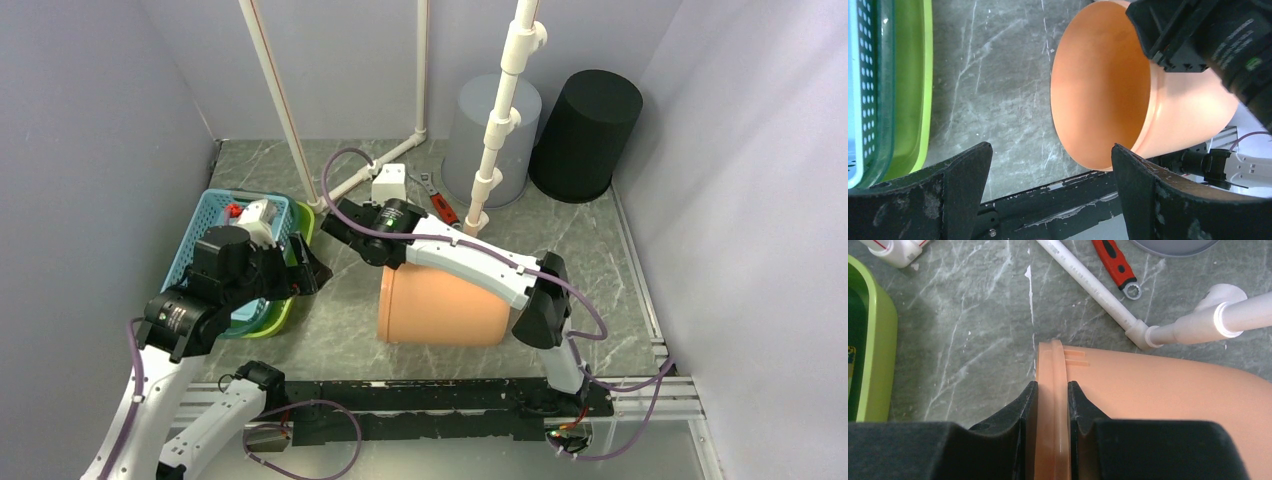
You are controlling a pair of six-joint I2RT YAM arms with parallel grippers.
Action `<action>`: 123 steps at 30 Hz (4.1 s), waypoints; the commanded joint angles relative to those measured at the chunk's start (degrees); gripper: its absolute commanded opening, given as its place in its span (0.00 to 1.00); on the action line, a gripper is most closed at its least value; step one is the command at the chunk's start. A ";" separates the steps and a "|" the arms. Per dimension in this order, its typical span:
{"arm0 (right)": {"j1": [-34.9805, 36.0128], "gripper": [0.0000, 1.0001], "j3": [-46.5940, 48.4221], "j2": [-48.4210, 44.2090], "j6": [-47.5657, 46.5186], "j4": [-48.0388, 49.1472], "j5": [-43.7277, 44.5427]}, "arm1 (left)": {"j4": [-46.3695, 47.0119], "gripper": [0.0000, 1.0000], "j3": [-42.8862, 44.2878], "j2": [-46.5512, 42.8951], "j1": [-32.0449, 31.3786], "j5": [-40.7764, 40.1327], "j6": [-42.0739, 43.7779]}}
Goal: Turn the large container upside down
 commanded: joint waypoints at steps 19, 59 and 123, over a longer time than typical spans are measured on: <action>-3.36 0.04 -7.52 -6.14 -1.82 6.17 -14.34 | 16.10 0.94 -5.89 5.16 -0.19 29.03 1.41; -8.70 0.43 -6.44 -20.50 -14.84 4.72 -25.38 | 20.05 0.92 -3.62 15.39 -21.18 5.92 -2.57; -54.54 1.00 -73.99 -71.95 -11.79 33.64 -66.35 | 2.41 0.68 21.32 34.53 -21.19 -3.54 0.19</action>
